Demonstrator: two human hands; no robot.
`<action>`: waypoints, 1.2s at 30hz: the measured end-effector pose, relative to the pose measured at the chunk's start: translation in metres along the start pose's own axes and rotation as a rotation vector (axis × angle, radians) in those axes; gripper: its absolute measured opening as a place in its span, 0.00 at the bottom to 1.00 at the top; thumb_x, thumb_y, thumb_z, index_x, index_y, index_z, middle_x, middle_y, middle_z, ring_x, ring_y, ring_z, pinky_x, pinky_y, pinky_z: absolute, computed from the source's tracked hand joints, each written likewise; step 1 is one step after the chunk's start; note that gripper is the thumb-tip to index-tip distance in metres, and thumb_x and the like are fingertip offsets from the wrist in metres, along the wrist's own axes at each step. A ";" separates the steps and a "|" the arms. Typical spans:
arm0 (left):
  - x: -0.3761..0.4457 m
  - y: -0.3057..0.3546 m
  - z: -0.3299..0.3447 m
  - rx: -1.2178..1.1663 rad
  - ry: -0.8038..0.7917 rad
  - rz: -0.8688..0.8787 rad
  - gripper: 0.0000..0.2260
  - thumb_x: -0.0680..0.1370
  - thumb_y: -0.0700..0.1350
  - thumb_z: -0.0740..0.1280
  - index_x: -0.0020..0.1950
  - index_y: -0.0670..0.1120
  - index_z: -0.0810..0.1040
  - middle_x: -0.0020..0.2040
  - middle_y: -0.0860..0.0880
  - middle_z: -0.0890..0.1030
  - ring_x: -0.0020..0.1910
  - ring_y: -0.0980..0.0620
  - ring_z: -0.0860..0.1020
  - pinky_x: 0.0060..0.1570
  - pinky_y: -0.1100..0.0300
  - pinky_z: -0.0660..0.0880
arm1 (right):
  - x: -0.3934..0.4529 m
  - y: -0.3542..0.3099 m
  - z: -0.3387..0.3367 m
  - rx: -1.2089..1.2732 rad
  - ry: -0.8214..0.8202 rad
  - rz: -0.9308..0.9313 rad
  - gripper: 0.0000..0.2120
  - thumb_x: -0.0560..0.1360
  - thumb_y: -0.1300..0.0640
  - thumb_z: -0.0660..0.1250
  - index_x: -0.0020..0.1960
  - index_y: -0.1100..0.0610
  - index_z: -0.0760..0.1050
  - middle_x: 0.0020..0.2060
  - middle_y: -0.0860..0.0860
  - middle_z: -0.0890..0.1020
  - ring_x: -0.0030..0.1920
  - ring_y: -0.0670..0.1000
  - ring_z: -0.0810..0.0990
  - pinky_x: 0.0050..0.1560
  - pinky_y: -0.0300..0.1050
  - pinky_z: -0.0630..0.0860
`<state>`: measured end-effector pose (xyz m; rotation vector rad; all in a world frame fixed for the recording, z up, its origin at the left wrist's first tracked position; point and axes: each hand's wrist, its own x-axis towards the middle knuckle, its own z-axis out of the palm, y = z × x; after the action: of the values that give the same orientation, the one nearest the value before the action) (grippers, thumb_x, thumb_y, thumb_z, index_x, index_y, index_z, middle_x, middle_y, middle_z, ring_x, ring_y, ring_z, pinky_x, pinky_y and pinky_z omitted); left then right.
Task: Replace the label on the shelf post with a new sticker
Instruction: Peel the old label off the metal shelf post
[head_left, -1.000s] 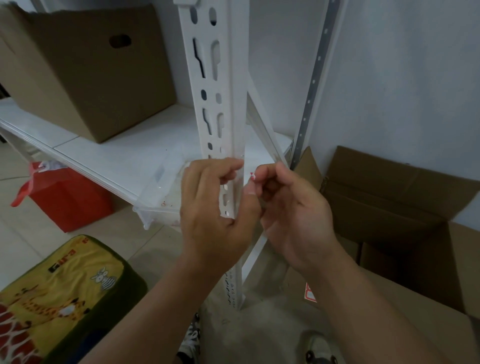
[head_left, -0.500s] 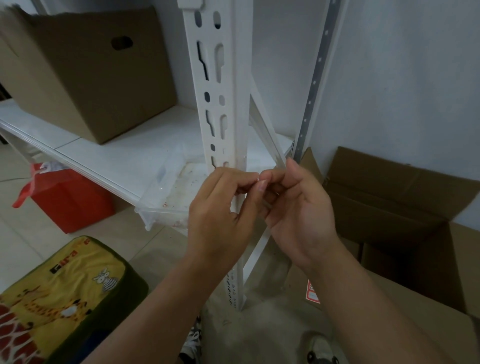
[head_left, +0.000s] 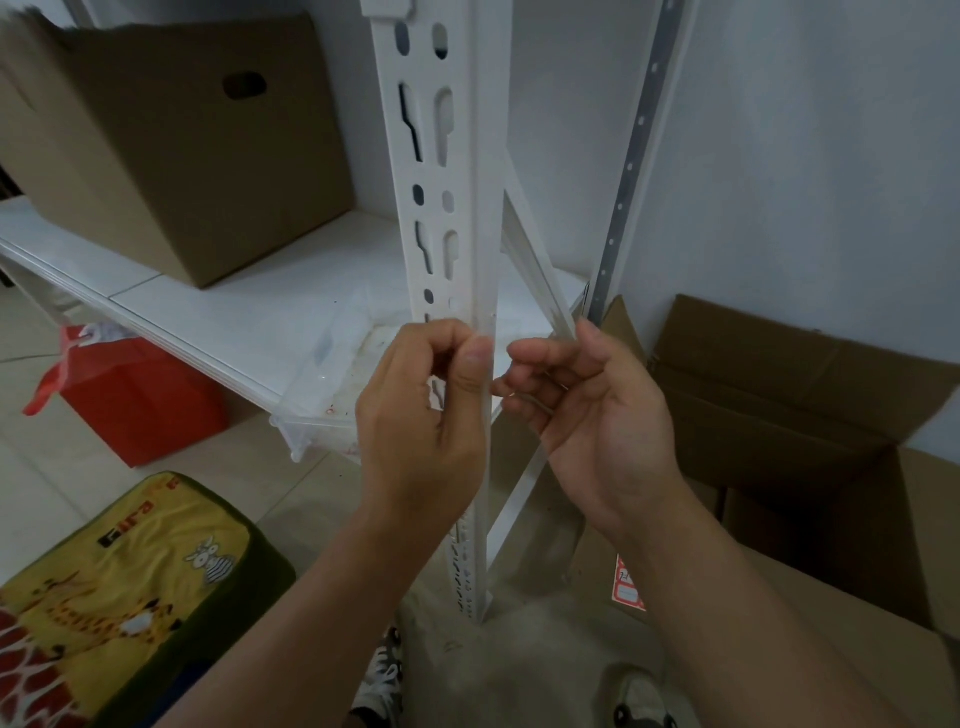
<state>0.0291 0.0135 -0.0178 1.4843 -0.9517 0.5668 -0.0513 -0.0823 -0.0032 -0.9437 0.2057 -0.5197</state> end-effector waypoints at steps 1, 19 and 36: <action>0.002 0.000 -0.001 -0.017 0.025 -0.046 0.05 0.80 0.43 0.60 0.45 0.48 0.72 0.37 0.50 0.77 0.36 0.55 0.76 0.37 0.65 0.73 | 0.000 0.000 -0.001 -0.004 0.005 -0.006 0.20 0.72 0.47 0.59 0.41 0.62 0.82 0.33 0.55 0.81 0.39 0.53 0.82 0.42 0.44 0.77; 0.027 -0.116 -0.018 0.408 -0.297 -0.756 0.16 0.84 0.52 0.55 0.50 0.41 0.74 0.46 0.43 0.79 0.46 0.46 0.78 0.45 0.52 0.72 | 0.012 0.014 -0.001 -0.302 0.228 -0.081 0.08 0.77 0.60 0.65 0.39 0.58 0.76 0.29 0.51 0.76 0.32 0.49 0.77 0.45 0.49 0.75; 0.021 -0.114 -0.004 0.576 -0.442 -0.675 0.18 0.81 0.46 0.58 0.31 0.43 0.67 0.35 0.42 0.72 0.42 0.35 0.75 0.44 0.48 0.73 | 0.011 0.021 -0.003 -0.700 0.199 -0.076 0.10 0.80 0.53 0.60 0.52 0.50 0.80 0.41 0.44 0.81 0.41 0.40 0.79 0.47 0.39 0.76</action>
<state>0.1350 0.0059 -0.0648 2.3753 -0.5549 -0.0047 -0.0364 -0.0800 -0.0215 -1.5849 0.5562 -0.6257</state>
